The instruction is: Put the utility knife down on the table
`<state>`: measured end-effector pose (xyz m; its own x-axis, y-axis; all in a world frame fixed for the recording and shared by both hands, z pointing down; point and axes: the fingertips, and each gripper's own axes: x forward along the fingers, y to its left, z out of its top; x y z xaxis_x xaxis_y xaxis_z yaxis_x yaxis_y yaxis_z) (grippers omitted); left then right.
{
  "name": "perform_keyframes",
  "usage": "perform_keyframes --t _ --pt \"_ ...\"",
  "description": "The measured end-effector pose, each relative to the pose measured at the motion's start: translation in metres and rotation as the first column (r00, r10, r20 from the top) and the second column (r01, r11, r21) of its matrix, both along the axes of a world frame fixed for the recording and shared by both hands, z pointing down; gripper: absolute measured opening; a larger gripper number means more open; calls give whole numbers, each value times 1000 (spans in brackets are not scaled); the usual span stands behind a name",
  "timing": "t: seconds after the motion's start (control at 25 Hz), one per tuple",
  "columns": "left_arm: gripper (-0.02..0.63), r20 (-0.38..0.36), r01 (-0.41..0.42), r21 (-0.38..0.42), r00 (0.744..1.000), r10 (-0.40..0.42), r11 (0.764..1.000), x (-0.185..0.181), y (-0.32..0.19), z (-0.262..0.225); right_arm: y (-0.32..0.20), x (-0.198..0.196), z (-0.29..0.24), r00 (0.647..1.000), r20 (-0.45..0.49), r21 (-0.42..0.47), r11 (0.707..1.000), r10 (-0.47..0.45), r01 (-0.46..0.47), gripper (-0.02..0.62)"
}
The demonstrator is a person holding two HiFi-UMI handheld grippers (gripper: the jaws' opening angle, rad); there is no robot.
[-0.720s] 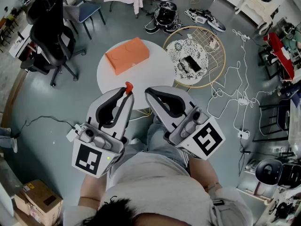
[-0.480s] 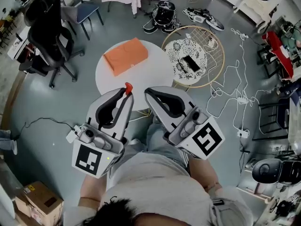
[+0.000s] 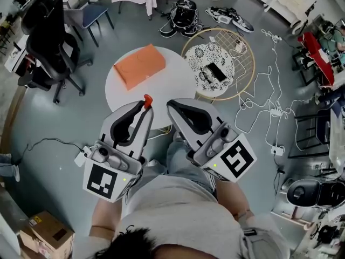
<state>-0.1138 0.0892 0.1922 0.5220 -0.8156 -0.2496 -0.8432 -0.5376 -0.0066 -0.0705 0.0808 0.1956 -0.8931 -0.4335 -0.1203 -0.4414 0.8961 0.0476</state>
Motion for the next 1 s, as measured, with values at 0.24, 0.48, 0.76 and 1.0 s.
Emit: perform_keyframes --t 0.24,0.48,0.76,1.0 --pt "57 30 -17 -63 999 19 998 11 -29 24 -24 14 9 999 -2 -24 999 33 -33 9" --pt "57 43 -55 -130 997 61 990 30 -59 44 -52 30 16 998 -4 -50 997 63 -64 9" --pt "57 53 -88 -198 993 101 976 52 -103 63 -96 49 23 996 -8 -78 993 94 -94 9" --pt "57 76 -88 -248 991 110 965 66 -145 88 -133 61 28 994 -14 -92 990 105 -106 9"
